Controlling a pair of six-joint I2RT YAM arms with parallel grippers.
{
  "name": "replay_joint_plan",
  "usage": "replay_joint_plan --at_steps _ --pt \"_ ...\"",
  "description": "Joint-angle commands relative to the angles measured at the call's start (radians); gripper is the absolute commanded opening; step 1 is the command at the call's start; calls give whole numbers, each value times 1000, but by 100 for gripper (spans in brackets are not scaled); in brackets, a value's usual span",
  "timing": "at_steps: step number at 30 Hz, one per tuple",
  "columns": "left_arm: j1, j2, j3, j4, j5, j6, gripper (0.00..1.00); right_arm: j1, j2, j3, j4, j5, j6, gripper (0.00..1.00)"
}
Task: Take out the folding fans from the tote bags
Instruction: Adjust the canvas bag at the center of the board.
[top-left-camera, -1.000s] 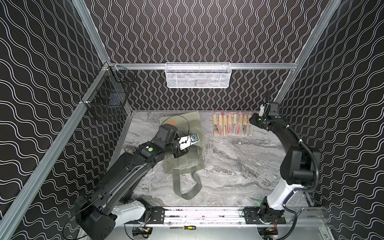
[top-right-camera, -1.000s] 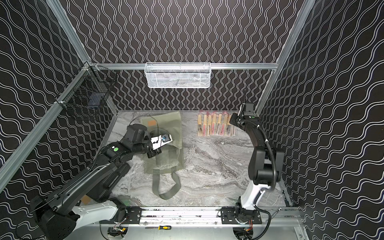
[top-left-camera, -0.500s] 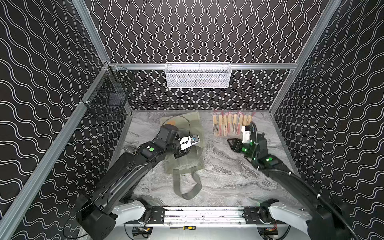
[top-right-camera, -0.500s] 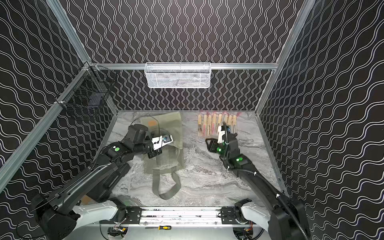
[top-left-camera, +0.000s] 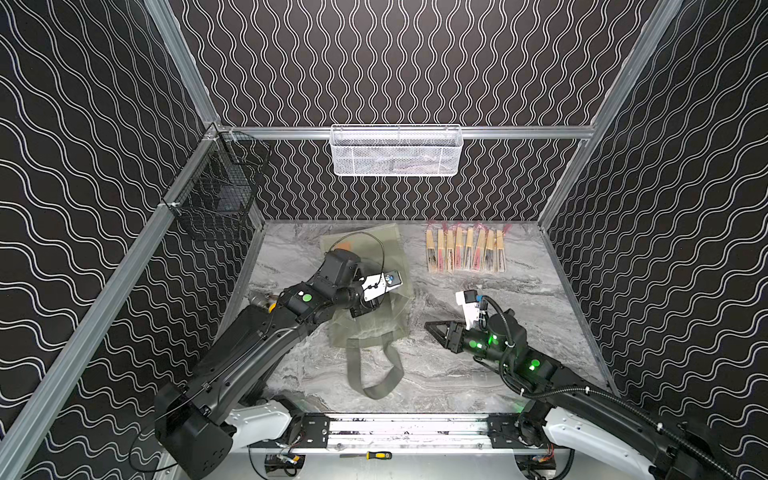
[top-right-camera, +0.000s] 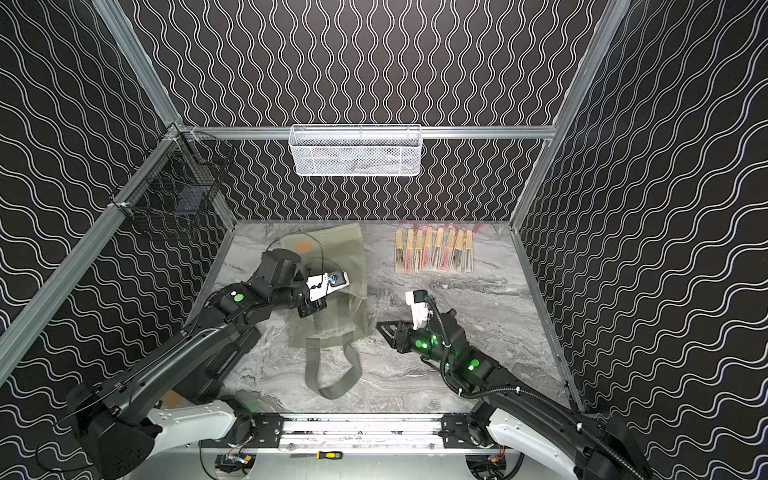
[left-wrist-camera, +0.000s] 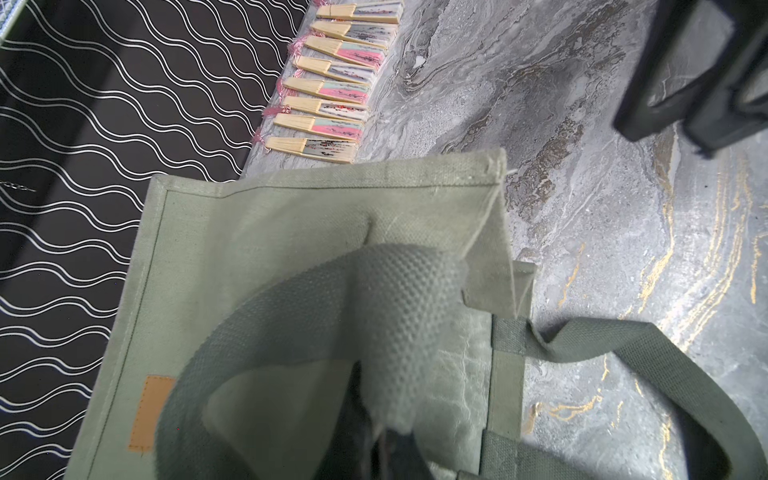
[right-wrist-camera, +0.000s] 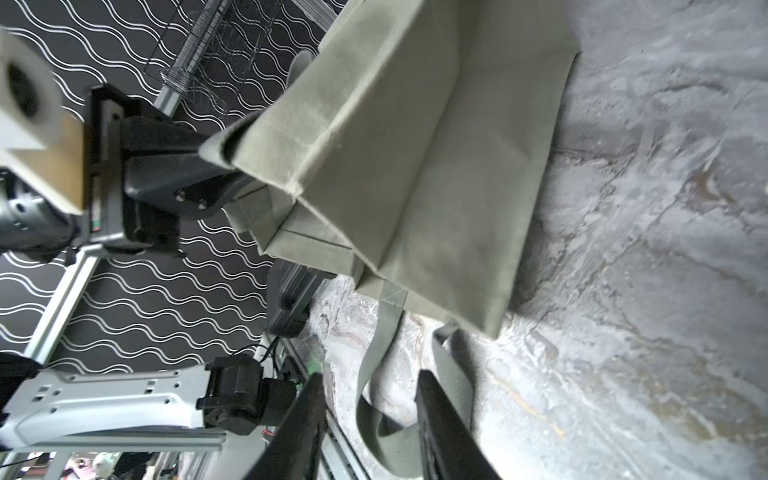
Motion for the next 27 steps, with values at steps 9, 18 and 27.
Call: replay_joint_plan --at_steps 9,18,27 --pt "1 1 3 34 -10 4 0 224 23 -84 117 227 327 38" --pt "0 0 6 32 -6 3 0 481 273 -21 329 553 466 38" --pt "-3 -1 5 33 -5 2 0 574 596 172 447 647 491 39"
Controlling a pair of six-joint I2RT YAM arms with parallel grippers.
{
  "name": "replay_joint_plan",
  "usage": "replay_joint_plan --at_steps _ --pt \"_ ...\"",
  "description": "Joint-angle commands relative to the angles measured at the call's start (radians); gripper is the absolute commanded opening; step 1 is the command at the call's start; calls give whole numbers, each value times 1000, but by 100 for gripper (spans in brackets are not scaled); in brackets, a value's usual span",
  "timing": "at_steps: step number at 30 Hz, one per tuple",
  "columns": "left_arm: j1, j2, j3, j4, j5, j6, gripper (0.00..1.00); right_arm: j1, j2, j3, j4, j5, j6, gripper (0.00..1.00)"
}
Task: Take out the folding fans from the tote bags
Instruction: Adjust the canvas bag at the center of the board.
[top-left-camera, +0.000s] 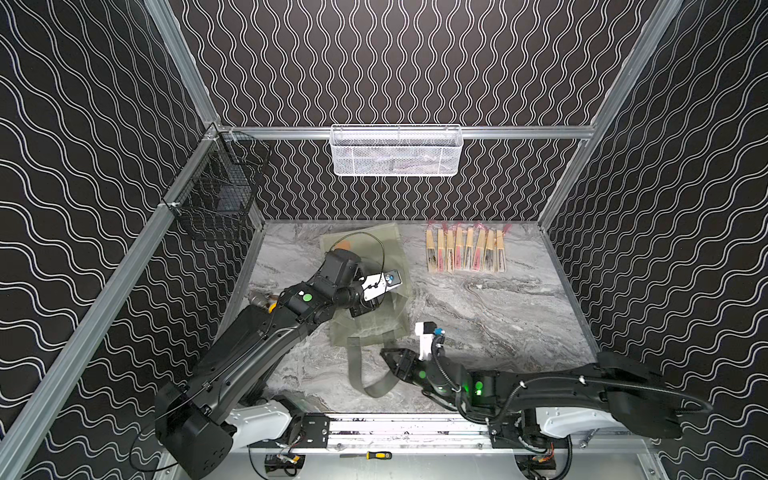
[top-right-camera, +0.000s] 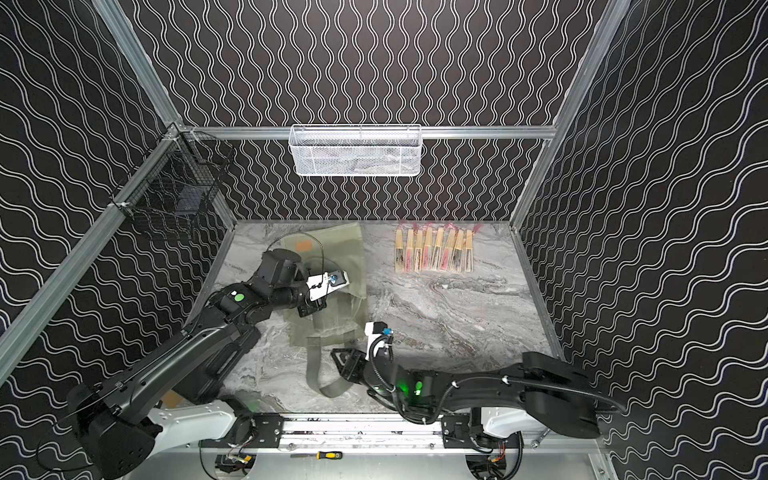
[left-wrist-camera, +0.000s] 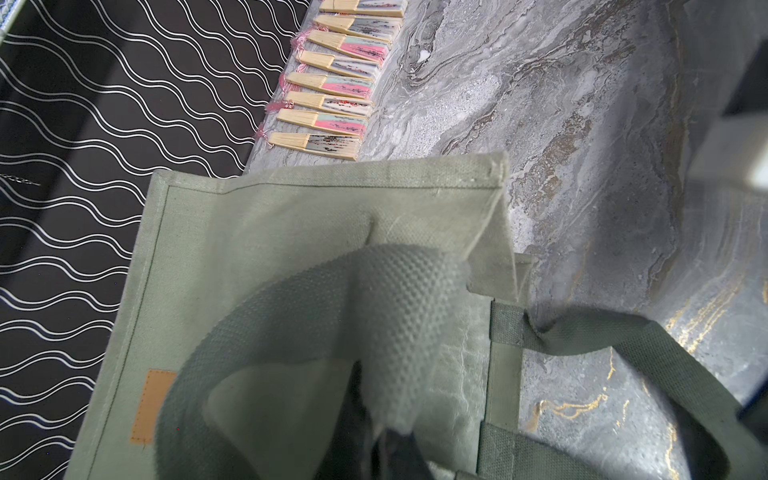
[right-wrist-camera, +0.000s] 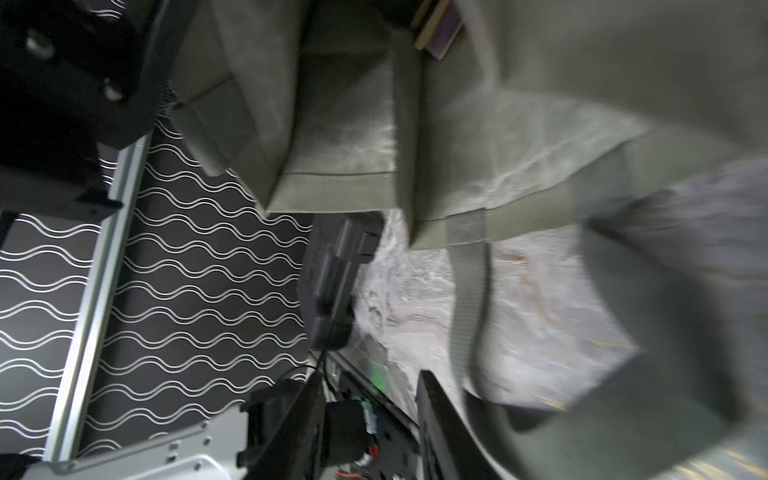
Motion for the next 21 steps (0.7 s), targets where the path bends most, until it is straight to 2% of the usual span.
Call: replay_joint_plan --at_steps 1,3,13,19,21 --pt "-2 -2 5 31 2 1 0 5 60 28 84 73 38 39" --pt "-2 -5 6 33 1 1 0 7 92 44 69 110 58 40" --pt "-1 -11 5 32 2 2 0 4 267 156 113 245 -19 42" --pt "-3 -20 7 31 7 3 0 0 361 226 150 348 -141 42" --pt "-3 -22 6 34 7 1 0 -17 396 236 165 344 -152 43"
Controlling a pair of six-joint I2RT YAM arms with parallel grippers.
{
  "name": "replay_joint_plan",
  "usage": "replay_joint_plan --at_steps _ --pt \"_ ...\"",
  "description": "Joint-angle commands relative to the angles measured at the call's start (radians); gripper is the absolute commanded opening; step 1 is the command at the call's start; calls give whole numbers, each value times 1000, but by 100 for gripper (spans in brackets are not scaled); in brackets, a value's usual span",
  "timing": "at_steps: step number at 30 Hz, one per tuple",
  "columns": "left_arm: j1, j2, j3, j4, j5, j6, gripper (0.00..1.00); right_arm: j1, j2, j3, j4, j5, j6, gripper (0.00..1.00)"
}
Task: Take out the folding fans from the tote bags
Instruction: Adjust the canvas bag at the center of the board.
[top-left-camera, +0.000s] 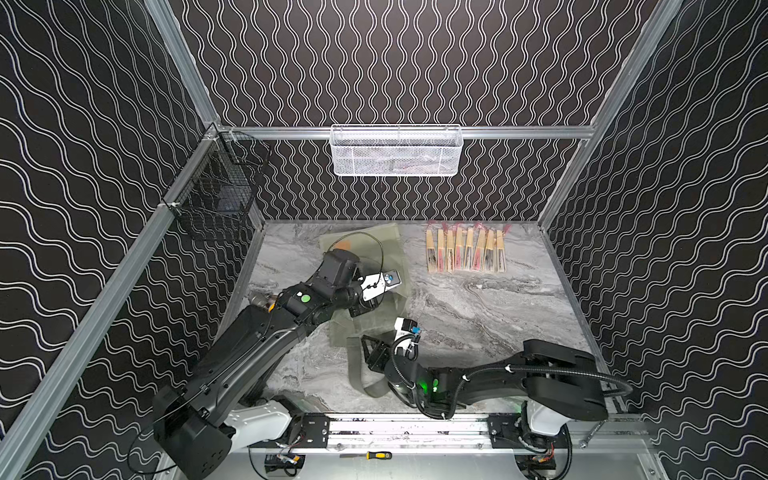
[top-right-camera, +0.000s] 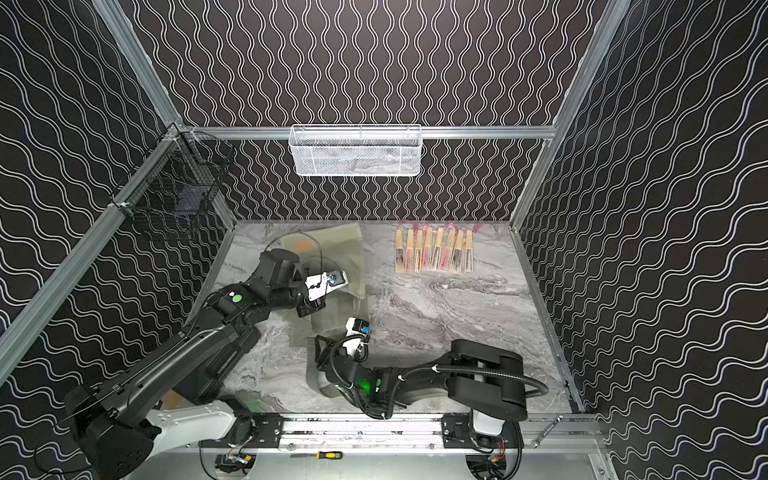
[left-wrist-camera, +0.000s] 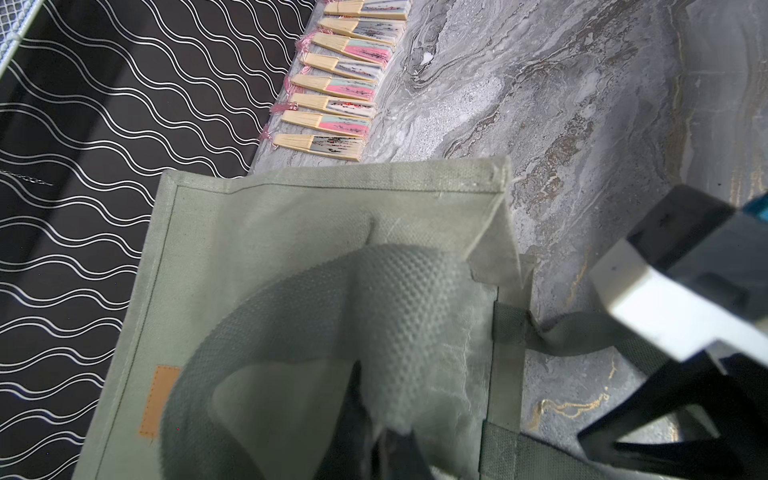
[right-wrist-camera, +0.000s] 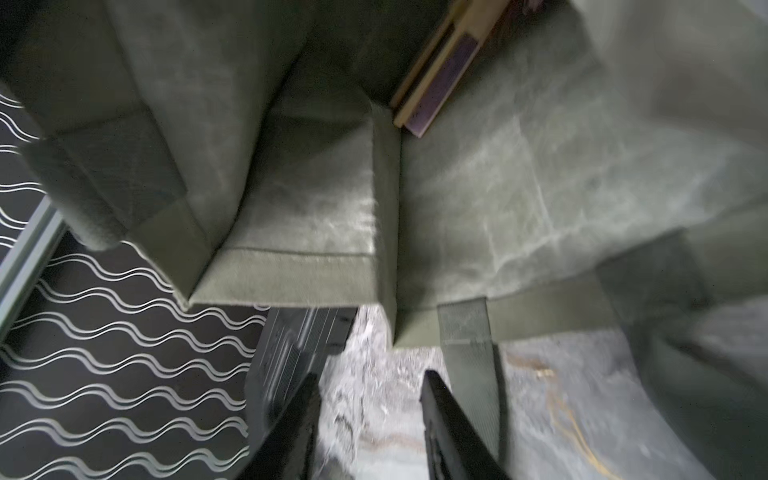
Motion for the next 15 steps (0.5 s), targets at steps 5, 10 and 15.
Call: replay_joint_plan --at_steps 5,10,15 --pt "-2 -13 9 34 6 4 0 -69 132 13 151 -65 -100 42" --pt "-1 -29 8 37 -4 4 0 -124 233 47 136 -184 -134 41" --pt "-4 -35 13 29 -6 1 0 -217 292 56 144 -325 -156 40"
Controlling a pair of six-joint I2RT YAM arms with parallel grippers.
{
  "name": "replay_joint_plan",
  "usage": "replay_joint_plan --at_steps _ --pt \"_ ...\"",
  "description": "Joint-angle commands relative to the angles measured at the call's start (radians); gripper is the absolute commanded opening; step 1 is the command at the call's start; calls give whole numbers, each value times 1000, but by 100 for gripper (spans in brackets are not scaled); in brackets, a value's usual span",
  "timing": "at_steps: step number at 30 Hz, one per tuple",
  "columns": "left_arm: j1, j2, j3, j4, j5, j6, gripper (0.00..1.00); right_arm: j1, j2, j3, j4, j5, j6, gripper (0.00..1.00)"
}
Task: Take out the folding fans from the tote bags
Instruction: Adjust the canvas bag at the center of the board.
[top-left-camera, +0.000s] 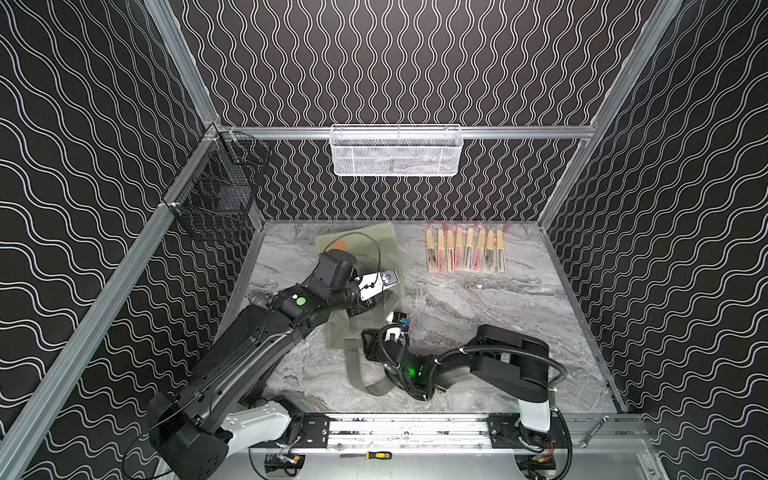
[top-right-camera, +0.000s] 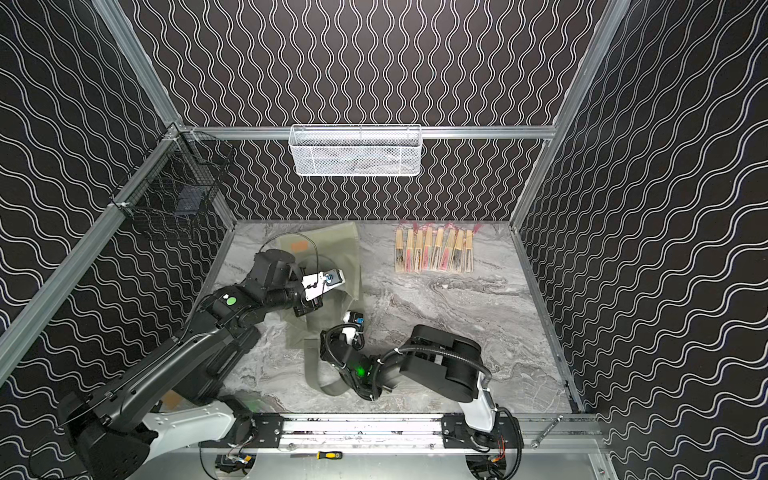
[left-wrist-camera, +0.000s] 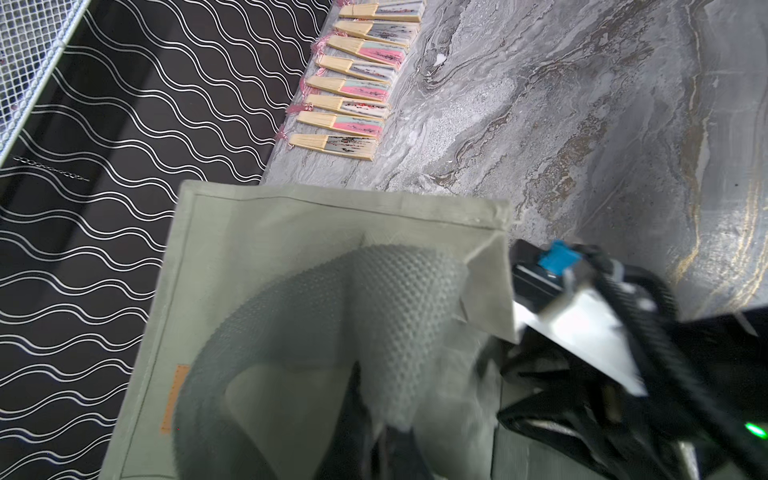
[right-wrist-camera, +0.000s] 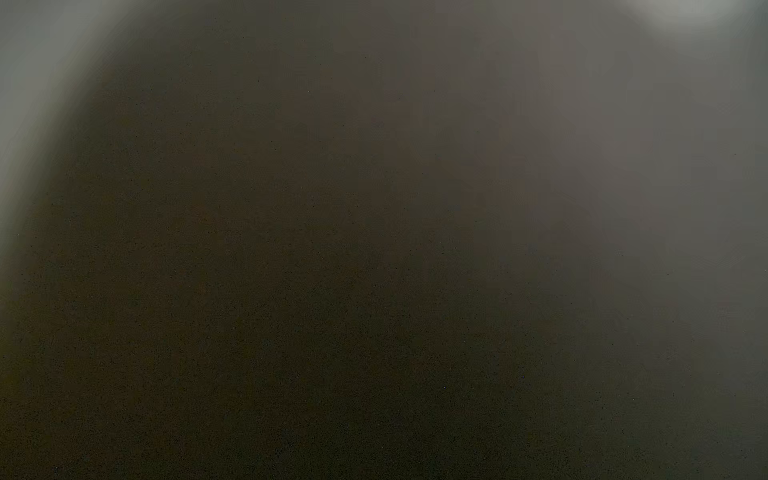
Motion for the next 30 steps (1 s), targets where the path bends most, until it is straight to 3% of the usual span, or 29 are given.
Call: replay_joint_plan --at_steps 1,14,22,26,30 --pt "-5 -8 13 33 17 -1 0 -58 30 8 37 -141 -28 40" --pt "-42 -24 27 -5 -11 -5 0 -353 48 73 -60 -460 -207 38" --pt "-39 14 6 32 -44 -2 0 -325 -15 4 65 -557 -241 46" --pt "-32 32 14 33 -48 -7 0 -288 -50 -57 113 -506 -257 52" --pt "-29 37 14 39 -49 -13 0 -246 -97 -117 167 -424 -378 59"
